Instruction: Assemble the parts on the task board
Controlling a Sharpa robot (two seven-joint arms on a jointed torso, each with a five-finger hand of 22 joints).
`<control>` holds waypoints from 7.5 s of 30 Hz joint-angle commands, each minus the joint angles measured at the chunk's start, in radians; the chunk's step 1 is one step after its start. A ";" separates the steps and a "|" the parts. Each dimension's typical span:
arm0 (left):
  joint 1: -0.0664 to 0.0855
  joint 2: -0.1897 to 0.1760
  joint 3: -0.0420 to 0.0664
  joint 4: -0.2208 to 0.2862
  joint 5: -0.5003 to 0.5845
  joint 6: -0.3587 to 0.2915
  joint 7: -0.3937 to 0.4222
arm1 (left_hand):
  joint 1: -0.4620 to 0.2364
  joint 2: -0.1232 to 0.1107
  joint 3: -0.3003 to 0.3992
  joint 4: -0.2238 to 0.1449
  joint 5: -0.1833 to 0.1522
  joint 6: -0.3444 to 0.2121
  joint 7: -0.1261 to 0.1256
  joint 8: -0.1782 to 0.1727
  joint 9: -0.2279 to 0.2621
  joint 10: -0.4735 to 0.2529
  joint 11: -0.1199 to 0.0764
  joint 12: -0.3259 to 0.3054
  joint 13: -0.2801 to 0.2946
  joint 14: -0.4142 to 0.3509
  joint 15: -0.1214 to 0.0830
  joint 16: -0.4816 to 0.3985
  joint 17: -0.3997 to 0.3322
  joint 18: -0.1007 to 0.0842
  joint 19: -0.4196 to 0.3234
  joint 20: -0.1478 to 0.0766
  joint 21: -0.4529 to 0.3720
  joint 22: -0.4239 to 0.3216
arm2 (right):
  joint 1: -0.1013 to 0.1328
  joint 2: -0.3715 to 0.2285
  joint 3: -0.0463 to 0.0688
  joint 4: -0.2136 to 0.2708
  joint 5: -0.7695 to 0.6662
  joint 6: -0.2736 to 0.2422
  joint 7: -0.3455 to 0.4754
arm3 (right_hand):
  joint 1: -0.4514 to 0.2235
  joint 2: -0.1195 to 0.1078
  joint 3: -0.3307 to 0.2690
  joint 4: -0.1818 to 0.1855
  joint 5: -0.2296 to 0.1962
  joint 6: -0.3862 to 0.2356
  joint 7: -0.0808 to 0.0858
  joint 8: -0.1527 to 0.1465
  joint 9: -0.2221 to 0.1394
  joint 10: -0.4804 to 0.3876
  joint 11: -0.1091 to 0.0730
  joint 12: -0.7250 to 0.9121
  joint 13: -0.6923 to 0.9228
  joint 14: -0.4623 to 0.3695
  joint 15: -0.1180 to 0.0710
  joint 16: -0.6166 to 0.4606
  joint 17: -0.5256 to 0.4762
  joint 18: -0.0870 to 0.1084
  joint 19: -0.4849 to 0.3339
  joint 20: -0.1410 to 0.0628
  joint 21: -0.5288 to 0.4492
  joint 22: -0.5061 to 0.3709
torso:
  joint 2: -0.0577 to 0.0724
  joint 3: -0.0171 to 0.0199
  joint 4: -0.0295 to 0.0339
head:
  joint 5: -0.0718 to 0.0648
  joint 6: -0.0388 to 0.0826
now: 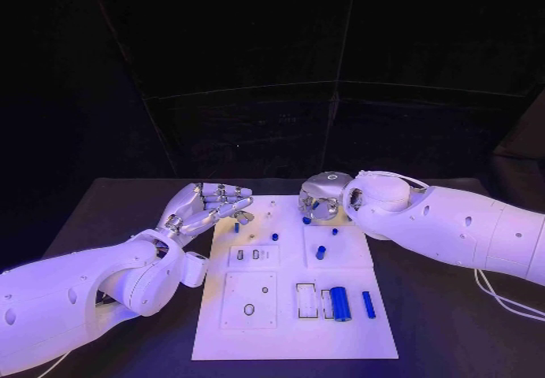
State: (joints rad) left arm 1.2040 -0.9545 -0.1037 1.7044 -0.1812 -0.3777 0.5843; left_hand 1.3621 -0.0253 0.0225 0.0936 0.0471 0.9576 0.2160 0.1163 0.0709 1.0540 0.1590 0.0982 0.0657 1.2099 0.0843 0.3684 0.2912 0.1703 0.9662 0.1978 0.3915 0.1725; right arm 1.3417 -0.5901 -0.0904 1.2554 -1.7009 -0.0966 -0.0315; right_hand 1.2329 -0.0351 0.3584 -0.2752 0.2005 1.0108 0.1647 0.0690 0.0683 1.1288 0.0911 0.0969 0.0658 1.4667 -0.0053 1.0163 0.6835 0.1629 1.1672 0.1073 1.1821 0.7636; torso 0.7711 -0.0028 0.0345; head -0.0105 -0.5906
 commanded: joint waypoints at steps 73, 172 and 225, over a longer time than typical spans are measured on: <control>0.002 0.009 0.001 -0.032 -0.006 0.023 -0.012 | -0.007 0.009 0.000 -0.007 0.001 -0.001 0.006 -0.007 -0.002 -0.009 -0.002 -0.010 -0.001 0.002 0.002 0.010 0.008 0.011 0.009 -0.003 0.007 0.002 | -0.029 -0.018 -0.004 0.026 0.047 -0.022 -0.020 | -0.004 0.016 0.050 0.025 -0.029 0.018 0.008 0.005 0.002 -0.011 0.012 0.011 -0.001 -0.012 0.016 0.067 0.036 -0.023 0.009 0.010 0.058 0.061 | 0.003 0.0020 0.0019 | -0.005 -0.013; 0.019 0.013 0.001 -0.050 -0.006 0.035 -0.018 | -0.007 0.019 -0.002 -0.017 0.001 0.002 0.007 -0.015 -0.001 -0.006 0.001 -0.018 0.000 -0.025 0.006 0.003 0.021 0.009 -0.003 0.000 0.001 -0.002 | -0.031 0.182 0.001 -0.161 0.070 -0.258 -0.042 | 0.026 0.029 0.124 0.027 -0.090 0.059 0.000 0.004 0.000 0.045 -0.002 0.037 0.001 -0.010 0.005 0.114 0.055 -0.040 0.056 -0.003 0.122 0.159 | 0.027 -0.0051 0.0182 | 0.023 -0.013; 0.021 0.013 0.000 -0.074 -0.005 0.049 -0.028 | -0.007 0.022 -0.002 -0.019 0.001 0.004 0.007 -0.017 -0.001 -0.005 0.001 -0.020 0.001 -0.029 0.007 0.002 0.024 0.009 -0.005 0.001 0.000 -0.003 | -0.018 -0.166 0.058 0.110 0.374 -0.176 -0.136 | -0.023 -0.074 -0.217 0.200 0.017 -0.141 -0.015 0.028 0.002 0.211 -0.029 0.881 0.727 0.042 -0.016 0.367 0.436 -0.075 0.160 -0.021 0.214 0.345 | 0.019 -0.0027 -0.0021 | 0.008 0.009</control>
State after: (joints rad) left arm 1.2239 -0.9432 -0.1043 1.6294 -0.1824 -0.3445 0.5581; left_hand 1.3579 -0.0132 0.0196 0.0799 0.0470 0.9613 0.2195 0.1047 0.0708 1.0505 0.1553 0.0844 0.0662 1.1882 0.0914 0.3748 0.3136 0.1699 0.9657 0.1983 0.3951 0.1710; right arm 1.3219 -0.7536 -0.0333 1.3597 -1.3937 -0.3608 -0.1167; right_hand 1.1989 -0.1142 0.1618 -0.0862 0.2156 0.8799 0.1464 0.0931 0.0711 1.3312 0.0579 0.8538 0.6596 1.4666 -0.0276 1.3551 1.0705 0.1003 1.3132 0.0845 1.3810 1.0795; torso 0.7901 -0.0059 0.0341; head -0.0021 -0.5829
